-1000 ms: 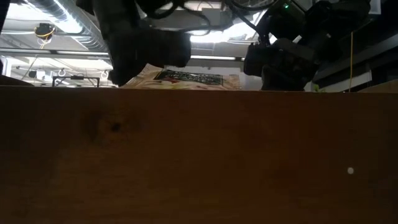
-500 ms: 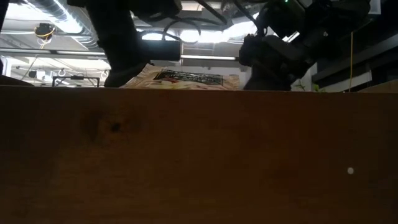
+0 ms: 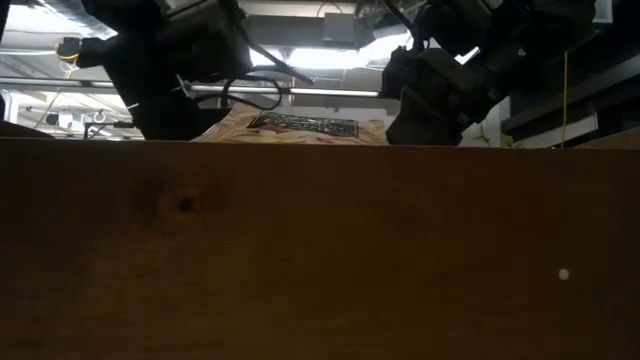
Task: Pick & Place Tea
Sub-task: Put the orange tea bag into the right section of the wooden organizer
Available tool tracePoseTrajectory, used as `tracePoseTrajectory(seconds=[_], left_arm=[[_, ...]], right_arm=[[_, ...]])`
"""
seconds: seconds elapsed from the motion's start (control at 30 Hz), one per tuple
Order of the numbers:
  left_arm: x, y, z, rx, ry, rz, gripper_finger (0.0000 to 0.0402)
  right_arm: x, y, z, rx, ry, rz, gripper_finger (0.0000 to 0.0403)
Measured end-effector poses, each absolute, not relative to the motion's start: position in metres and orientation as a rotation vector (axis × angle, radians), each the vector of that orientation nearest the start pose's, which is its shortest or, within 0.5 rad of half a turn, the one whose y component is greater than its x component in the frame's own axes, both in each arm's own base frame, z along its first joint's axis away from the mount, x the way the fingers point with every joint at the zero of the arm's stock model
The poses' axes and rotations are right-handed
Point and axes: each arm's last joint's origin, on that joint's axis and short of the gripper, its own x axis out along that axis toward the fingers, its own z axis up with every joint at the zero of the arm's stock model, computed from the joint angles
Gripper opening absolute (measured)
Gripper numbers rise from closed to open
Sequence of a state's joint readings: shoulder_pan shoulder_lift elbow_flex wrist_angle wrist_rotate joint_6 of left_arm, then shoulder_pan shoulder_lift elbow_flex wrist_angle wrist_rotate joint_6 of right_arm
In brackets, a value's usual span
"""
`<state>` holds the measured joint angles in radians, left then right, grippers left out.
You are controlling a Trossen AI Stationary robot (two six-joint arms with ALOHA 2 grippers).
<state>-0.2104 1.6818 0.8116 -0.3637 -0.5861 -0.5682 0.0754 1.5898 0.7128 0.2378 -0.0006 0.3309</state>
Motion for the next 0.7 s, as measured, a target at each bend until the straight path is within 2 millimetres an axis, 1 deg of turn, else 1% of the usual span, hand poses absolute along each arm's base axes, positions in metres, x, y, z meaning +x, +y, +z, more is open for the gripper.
tracePoseTrajectory(seconds=[0.17, 0.33, 0.53, 0.7], left_arm=[[0.282, -0.037, 0.131, -0.057, 1.004, 0.614, 0.0088], [0.289, -0.034, 0.131, -0.075, 1.010, 0.501, 0.0088], [0.292, -0.034, 0.129, 0.012, 1.013, 0.446, 0.0088], [0.292, -0.035, 0.123, 0.067, 1.054, 0.391, 0.0088]], right_arm=[[0.305, 0.023, 0.160, 0.300, 0.640, -0.033, 0.0207], [0.305, 0.022, 0.160, 0.301, 0.639, -0.036, 0.0207], [0.305, 0.022, 0.160, 0.300, 0.639, -0.036, 0.0207], [0.305, 0.022, 0.160, 0.297, 0.639, -0.035, 0.0207]])
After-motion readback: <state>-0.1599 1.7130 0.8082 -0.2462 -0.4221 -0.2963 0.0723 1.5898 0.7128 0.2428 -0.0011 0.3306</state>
